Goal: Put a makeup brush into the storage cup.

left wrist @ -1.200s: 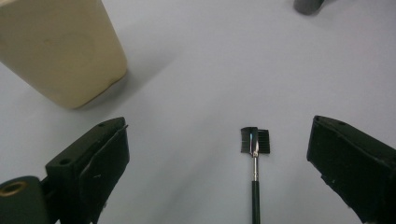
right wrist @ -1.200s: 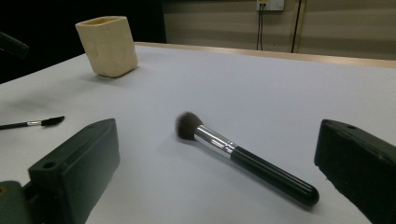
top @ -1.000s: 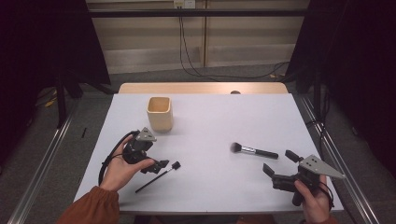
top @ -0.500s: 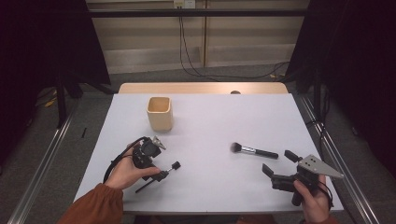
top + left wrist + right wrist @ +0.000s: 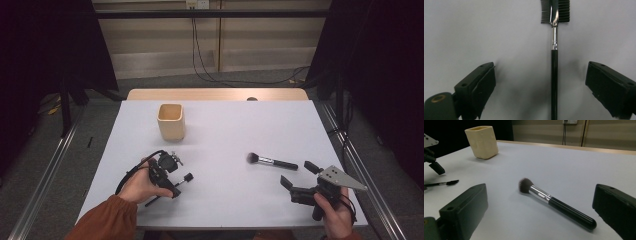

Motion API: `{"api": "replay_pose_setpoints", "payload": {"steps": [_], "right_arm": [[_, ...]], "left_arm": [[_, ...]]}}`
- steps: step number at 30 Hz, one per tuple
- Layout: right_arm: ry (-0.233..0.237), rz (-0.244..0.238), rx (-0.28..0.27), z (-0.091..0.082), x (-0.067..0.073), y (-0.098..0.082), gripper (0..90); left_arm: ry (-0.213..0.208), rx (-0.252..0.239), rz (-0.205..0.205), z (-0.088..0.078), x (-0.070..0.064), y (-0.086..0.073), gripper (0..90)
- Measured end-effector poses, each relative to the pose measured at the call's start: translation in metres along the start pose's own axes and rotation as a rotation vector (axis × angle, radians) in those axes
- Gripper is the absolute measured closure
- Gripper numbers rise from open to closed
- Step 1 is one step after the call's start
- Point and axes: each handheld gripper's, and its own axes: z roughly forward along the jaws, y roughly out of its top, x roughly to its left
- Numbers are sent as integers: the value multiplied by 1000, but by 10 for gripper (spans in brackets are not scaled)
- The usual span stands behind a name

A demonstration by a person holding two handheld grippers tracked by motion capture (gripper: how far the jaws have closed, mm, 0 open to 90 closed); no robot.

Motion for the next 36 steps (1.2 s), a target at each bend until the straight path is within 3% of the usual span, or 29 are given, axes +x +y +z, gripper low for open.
{"api": "replay_pose_setpoints", "payload": {"steps": [9,11,12,14,28,31,32,36], "right_arm": [[1,1,2,1,0,0,0],[-1,2,6,2,1,0,0],[-1,-1,9,2,1,0,0],[0,-4,9,2,1,0,0],[8,-1,17,3,1,0,0],[9,0,13,3,2,0,0],[10,-1,13,3,2,0,0],[12,0,12,3,2,0,0]], "left_arm": [[13,11,-25,0,4,3,225],[12,16,-21,-2,3,4,301],[11,15,-24,-3,1,6,430],[10,44,-6,-3,0,10,455],[-20,80,42,-3,-6,16,712],[-29,103,41,-3,-5,18,768],[-20,101,15,-2,-6,19,788],[-30,107,30,-3,-6,18,856]]}}
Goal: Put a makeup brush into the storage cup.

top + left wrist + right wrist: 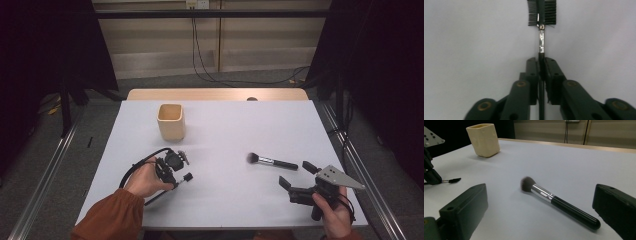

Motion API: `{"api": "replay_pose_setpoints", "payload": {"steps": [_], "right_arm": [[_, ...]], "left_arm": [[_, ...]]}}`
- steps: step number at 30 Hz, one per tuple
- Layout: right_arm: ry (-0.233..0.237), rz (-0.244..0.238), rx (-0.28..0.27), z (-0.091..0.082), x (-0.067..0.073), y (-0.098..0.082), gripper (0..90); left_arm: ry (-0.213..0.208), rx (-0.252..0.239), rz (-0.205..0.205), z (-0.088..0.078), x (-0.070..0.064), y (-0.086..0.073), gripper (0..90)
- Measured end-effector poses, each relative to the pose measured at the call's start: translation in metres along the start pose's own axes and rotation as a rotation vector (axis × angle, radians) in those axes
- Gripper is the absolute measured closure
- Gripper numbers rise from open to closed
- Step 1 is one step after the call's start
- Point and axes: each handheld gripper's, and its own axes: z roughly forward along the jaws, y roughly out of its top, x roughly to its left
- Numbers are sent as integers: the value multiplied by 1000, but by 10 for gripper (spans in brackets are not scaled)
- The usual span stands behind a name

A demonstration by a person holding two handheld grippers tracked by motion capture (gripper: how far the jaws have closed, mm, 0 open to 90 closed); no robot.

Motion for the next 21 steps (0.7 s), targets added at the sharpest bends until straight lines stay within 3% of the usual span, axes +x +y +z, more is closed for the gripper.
{"api": "replay_pose_setpoints", "payload": {"steps": [1,6,13,21], "right_arm": [[-2,0,1,0,0,0,0],[-1,0,0,0,0,0,0],[-3,1,2,0,0,0,0],[-3,2,2,0,0,0,0]], "left_arm": [[-6,-8,-19,0,0,0,858],[-21,-1,-12,-1,3,0,859],[-60,-37,-61,-2,8,-4,859],[-94,-80,-81,-3,13,-11,859]]}}
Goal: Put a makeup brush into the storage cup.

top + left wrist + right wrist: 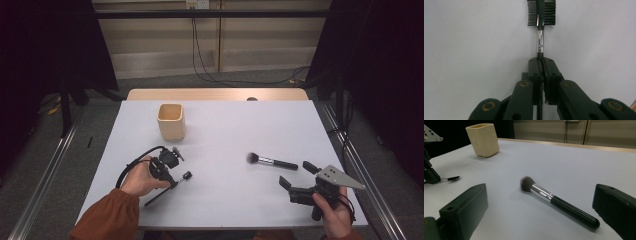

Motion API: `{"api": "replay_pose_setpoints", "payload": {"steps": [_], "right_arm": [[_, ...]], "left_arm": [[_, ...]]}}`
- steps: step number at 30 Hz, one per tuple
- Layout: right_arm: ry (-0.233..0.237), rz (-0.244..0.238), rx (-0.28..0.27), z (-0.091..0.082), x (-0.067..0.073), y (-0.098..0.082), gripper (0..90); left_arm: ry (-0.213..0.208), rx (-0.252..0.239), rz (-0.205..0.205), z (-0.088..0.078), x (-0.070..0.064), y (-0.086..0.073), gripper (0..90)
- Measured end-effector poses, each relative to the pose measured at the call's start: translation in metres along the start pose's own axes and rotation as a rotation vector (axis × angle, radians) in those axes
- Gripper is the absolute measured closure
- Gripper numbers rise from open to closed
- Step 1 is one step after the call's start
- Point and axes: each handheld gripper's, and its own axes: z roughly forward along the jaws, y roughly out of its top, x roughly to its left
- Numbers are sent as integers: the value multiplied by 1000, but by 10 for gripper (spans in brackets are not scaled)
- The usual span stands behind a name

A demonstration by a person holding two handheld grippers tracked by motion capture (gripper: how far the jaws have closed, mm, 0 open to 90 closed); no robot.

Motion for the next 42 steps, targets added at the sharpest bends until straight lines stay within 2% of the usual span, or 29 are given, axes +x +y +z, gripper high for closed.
{"api": "replay_pose_setpoints", "payload": {"steps": [3,7,8,10,12,13,15,17,18,19,22,23,28,31,33,34,38,40,42], "right_arm": [[-5,1,-1,0,0,0,0],[-5,4,-1,0,-1,0,0],[-4,5,-1,0,-1,0,0],[-3,1,0,0,0,0,0],[-4,1,-1,0,0,0,0],[-5,2,-1,0,-1,0,0],[-4,3,0,0,0,0,0],[-5,2,0,0,-1,0,0],[-6,4,-1,0,-1,0,0],[-6,5,0,0,-1,0,0],[-6,4,0,0,-1,0,0],[-5,-2,0,0,-1,0,0],[-7,-3,-2,-1,-1,0,0],[-7,-2,-4,-1,-1,0,0],[-6,-2,-4,-2,-1,0,0],[-6,-2,-4,-2,-1,0,0],[-5,-5,-3,-2,-1,0,0],[-7,-2,-3,-2,-1,0,0],[-6,2,-4,-1,0,0,0]], "left_arm": [[-1,-48,-22,-6,2,-4,859],[4,-141,-51,-18,3,-9,859],[5,-180,-63,-23,3,-13,859],[3,-196,-63,-25,4,-14,859],[1,-238,-81,-27,5,-17,859],[6,-275,-85,-29,6,-20,859],[11,-294,-98,-29,6,-22,859],[7,-357,-92,-32,8,-28,859],[7,-357,-92,-32,8,-28,859],[11,-389,-102,-34,8,-32,859],[36,-395,-115,-35,8,-35,858],[32,-415,-118,-35,9,-37,858],[31,-496,-119,-39,9,-45,858],[47,-541,-99,-38,10,-49,858],[35,-574,-107,-38,12,-52,858],[43,-588,-106,-38,12,-53,858],[68,-680,-99,-44,14,-58,858],[65,-725,-105,-46,14,-61,859],[73,-760,-94,-48,14,-62,858]]}}
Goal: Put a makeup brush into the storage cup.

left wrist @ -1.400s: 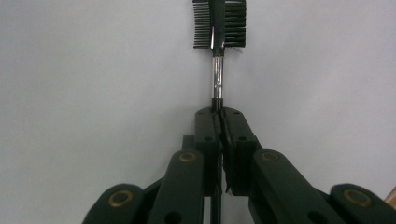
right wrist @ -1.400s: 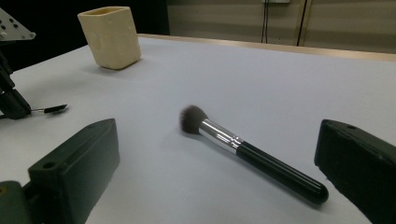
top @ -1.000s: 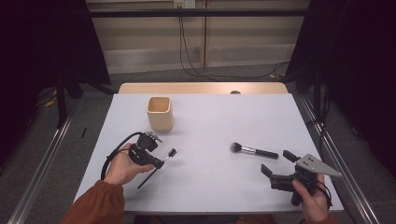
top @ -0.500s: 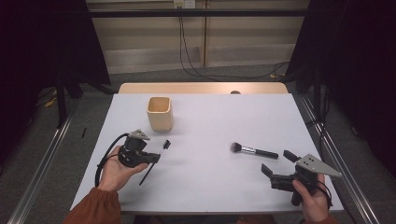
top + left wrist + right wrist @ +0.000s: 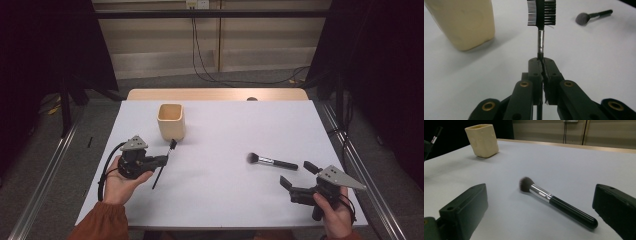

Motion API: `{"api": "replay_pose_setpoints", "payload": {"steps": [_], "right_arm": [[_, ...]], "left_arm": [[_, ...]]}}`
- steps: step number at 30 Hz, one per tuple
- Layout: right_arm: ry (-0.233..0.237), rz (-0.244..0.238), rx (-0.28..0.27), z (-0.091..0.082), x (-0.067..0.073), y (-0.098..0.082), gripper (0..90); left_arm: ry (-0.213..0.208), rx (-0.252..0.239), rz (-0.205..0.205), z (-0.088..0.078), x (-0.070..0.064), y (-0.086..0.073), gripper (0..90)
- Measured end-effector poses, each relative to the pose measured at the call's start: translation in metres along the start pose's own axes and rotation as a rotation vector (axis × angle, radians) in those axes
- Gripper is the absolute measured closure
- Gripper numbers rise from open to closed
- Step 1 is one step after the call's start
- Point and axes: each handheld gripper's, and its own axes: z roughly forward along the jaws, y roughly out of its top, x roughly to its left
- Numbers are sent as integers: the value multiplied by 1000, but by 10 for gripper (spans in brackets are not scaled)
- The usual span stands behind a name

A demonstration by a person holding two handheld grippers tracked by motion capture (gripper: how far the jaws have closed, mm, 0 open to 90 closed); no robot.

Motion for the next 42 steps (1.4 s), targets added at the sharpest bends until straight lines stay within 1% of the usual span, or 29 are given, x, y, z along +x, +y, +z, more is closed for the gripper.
{"api": "replay_pose_setpoints", "payload": {"steps": [1,3,4,6,9,10,15,17,18,19,25,28,31,33,35,38,40,41,42], "right_arm": [[0,2,-2,0,1,0,0],[3,-3,-2,0,1,0,0],[5,-10,2,0,1,0,0],[5,-9,2,0,1,0,0],[1,1,0,0,0,0,0],[1,0,-2,0,0,0,0],[4,-6,0,0,1,0,0],[4,-6,2,1,1,0,0],[3,-4,3,1,1,0,0],[2,-2,3,1,1,0,0],[4,-1,2,1,1,0,0],[3,-6,4,2,1,0,0],[6,-1,3,2,0,0,0],[6,-1,2,2,0,0,0],[8,-6,4,2,0,0,0],[8,-7,3,2,0,0,0],[8,-6,3,2,0,0,0],[8,-6,2,2,0,0,0],[8,-3,1,2,0,0,0]], "left_arm": [[-6,-15,-3,-1,0,0,859],[-5,-54,3,-2,0,-1,859],[-11,-59,4,-2,0,-1,858],[17,-71,5,-1,0,-1,858],[6,-123,0,1,1,-1,858],[4,-142,3,1,1,-1,858],[14,-201,12,-1,-2,0,858],[16,-234,8,-2,-2,2,858],[20,-240,8,-3,-2,2,858],[21,-255,3,-4,-1,3,858],[22,-283,-5,-9,0,6,858],[38,-302,-7,-12,0,10,859],[61,-315,11,-14,-1,15,858],[49,-324,-3,-14,0,17,858],[57,-333,4,-13,1,20,859],[74,-322,27,-12,1,24,858],[65,-337,34,-12,0,27,858],[70,-330,48,-13,-1,28,859],[56,-336,38,-12,-2,30,859]]}}
